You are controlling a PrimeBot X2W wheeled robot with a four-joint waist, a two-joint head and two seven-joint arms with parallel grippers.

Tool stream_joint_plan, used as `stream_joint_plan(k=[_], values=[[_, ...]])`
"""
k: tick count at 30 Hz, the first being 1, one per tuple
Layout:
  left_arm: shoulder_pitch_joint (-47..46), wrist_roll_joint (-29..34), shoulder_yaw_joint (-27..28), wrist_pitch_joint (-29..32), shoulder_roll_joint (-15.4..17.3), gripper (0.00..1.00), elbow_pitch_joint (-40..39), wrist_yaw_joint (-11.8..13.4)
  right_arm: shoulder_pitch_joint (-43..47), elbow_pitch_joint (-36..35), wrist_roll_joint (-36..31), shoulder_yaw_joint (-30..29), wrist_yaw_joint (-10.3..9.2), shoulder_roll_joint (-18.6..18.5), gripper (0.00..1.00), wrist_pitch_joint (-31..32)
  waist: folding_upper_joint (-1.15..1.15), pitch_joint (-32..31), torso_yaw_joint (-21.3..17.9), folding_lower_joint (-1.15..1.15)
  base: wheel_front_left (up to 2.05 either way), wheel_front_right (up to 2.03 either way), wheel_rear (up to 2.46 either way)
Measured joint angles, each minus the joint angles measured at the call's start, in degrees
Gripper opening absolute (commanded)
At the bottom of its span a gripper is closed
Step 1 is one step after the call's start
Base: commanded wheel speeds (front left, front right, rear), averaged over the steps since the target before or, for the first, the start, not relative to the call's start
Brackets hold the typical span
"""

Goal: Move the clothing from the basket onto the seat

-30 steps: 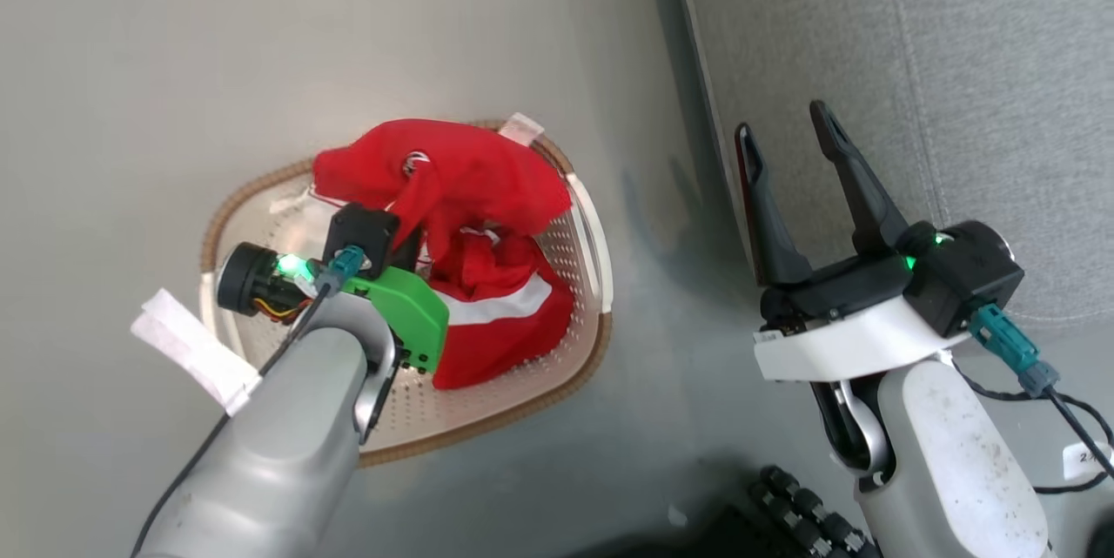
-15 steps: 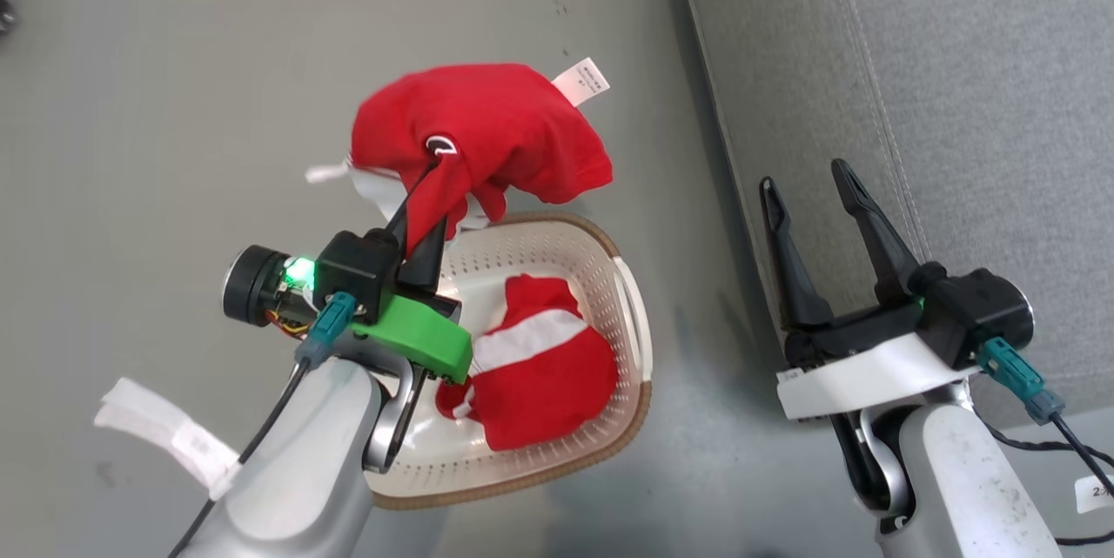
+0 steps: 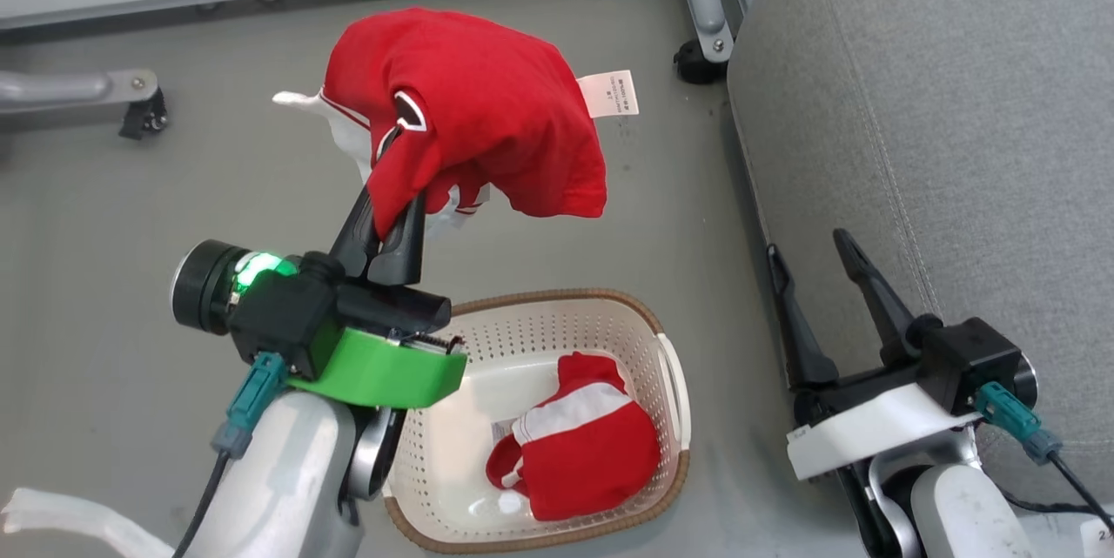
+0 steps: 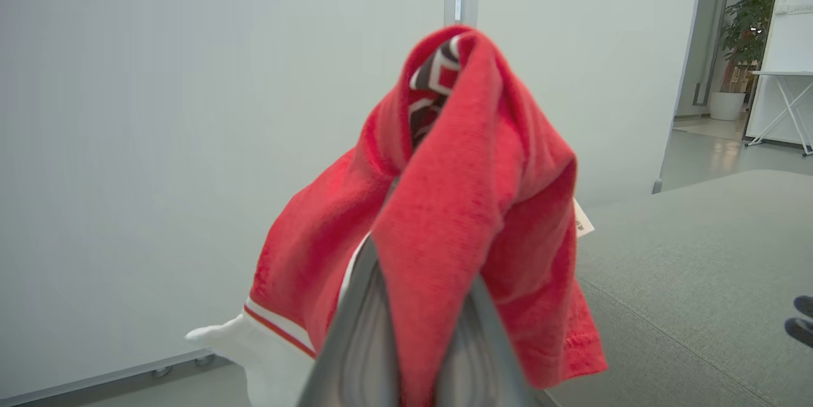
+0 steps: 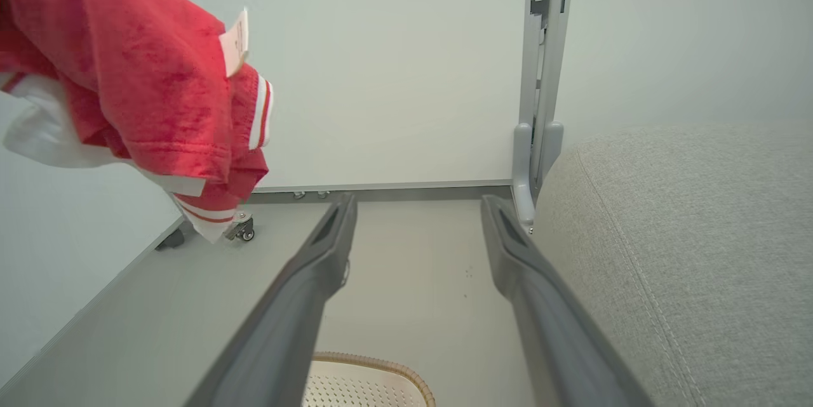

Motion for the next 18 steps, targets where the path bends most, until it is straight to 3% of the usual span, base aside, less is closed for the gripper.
stream_joint_plan(k=[7, 18], values=[[5.97, 0.01, 0.83, 0.0, -0.26, 0.0, -4.82, -1.45, 4.17, -0.64, 0.3, 1.27, 0.0, 0.01, 1.0, 1.96, 0.0, -5.39, 1.21, 0.0, 0.0, 0.0, 0.0], [13.58, -1.05, -0.49, 0.0, -0.93, 0.0, -5.86, -2.4, 9.61, -2.18, 1.41, 2.76, 0.0, 0.01, 1.0, 4.34, 0.0, -12.85, 1.57, 0.0, 0.0, 0.0, 0.0]])
